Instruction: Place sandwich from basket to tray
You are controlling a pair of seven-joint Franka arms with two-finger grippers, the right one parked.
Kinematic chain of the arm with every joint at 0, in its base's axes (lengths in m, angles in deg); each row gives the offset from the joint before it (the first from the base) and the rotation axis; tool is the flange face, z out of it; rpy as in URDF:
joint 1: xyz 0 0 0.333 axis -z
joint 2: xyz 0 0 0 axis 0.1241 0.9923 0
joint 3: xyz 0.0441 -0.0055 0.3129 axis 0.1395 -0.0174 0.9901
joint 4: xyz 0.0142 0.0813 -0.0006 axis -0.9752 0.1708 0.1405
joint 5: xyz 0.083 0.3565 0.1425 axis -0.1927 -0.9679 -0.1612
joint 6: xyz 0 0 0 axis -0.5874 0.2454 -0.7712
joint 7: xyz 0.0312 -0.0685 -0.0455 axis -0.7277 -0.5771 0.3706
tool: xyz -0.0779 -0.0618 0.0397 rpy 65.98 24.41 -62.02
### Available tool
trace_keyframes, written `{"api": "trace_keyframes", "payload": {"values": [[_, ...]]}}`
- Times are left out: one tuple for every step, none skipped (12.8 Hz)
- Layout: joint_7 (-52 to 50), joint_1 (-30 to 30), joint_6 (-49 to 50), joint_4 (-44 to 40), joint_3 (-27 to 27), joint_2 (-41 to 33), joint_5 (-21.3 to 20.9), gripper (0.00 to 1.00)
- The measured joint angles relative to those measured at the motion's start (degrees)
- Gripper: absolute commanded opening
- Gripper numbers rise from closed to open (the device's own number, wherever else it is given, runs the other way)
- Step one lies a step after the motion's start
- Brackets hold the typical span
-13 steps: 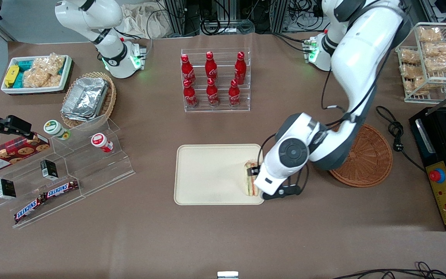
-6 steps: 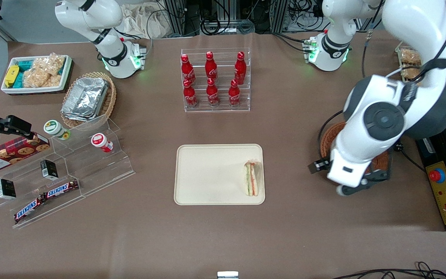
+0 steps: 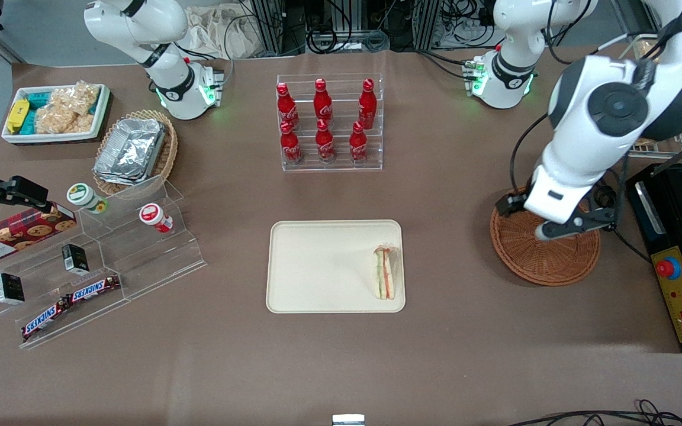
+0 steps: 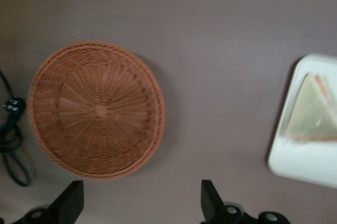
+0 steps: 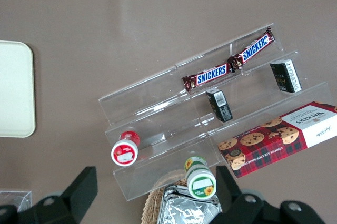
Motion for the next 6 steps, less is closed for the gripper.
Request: {"api": "trace_keyframes", "payload": {"values": [[6.20, -2.65, 2.38, 0.30, 0.17, -1.59, 1.92, 1.00], [11.75, -5.38, 4.82, -0.16, 0.38, -2.57, 3.30, 1.00], [15.33, -7.36, 7.15, -1.34, 0.53, -2.77, 3.85, 1.00], [17.79, -8.81, 9.42, -3.14, 0.62, -2.52, 4.08, 1.00], [19.51, -9.80, 11.23, -5.36, 0.66, -1.89, 4.19, 1.00], [20.97, -10.44, 12.70, -8.08, 0.66, -0.81, 4.20, 1.00]]}}
